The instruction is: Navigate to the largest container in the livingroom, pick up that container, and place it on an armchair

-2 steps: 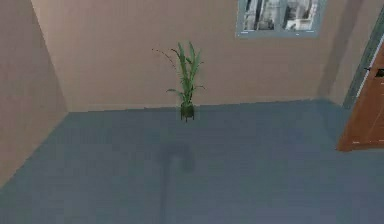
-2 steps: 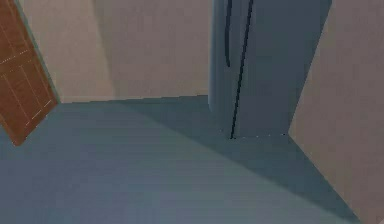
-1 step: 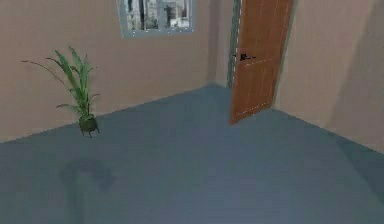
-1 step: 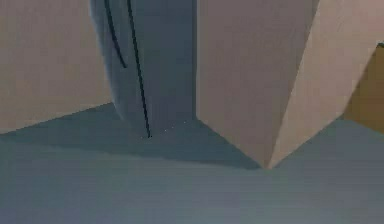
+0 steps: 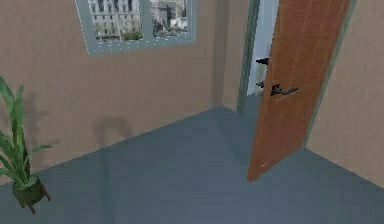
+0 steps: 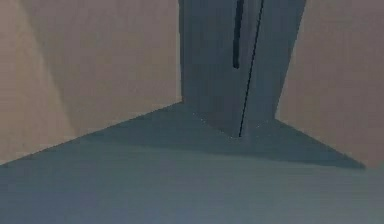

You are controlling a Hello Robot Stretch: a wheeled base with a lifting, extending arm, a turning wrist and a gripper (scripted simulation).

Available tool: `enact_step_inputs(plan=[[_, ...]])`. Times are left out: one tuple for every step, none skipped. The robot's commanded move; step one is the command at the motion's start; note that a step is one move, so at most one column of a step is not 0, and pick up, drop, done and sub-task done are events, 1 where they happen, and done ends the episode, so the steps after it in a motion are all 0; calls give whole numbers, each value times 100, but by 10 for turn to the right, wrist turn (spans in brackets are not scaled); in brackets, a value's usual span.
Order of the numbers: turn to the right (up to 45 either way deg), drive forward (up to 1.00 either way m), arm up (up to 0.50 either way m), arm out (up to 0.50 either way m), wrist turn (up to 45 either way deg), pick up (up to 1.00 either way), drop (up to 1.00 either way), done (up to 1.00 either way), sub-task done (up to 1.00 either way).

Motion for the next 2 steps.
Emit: enact_step_inputs(plan=[[30,0,0,0,0,0,0,0,0],[0,100,0,0,0,0,0,0,0]])
